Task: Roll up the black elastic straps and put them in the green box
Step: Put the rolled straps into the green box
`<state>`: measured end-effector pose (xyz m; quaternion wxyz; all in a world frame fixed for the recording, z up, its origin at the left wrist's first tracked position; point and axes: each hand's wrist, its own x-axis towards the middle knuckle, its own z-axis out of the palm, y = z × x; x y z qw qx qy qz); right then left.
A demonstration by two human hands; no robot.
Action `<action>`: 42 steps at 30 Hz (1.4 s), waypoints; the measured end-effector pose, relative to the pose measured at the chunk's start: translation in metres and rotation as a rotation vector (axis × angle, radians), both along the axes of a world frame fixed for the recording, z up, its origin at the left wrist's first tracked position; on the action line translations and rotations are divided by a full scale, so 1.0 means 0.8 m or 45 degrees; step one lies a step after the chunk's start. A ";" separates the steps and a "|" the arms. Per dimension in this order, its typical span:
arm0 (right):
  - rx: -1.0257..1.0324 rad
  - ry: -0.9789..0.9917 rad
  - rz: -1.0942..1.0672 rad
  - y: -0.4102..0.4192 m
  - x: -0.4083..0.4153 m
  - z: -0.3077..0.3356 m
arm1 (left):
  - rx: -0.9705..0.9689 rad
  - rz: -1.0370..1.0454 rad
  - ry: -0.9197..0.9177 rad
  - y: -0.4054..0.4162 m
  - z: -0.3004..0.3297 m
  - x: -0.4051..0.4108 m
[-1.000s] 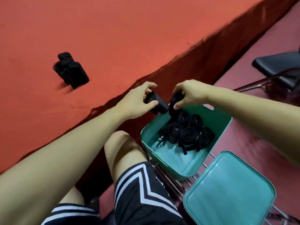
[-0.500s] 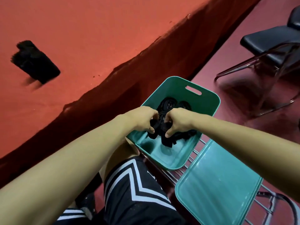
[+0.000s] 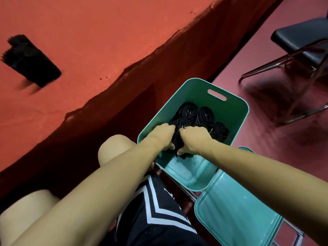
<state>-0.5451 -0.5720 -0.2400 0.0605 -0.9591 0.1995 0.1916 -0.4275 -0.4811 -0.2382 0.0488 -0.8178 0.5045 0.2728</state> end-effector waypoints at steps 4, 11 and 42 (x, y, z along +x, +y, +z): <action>-0.053 -0.020 -0.023 0.000 0.000 0.007 | -0.004 -0.004 -0.006 -0.002 0.007 0.001; -0.050 -0.043 -0.005 -0.018 0.000 0.038 | -0.112 0.020 0.056 0.002 0.036 0.009; 0.833 -0.812 0.196 0.091 0.427 0.203 | -1.720 1.379 -0.391 0.257 0.176 0.349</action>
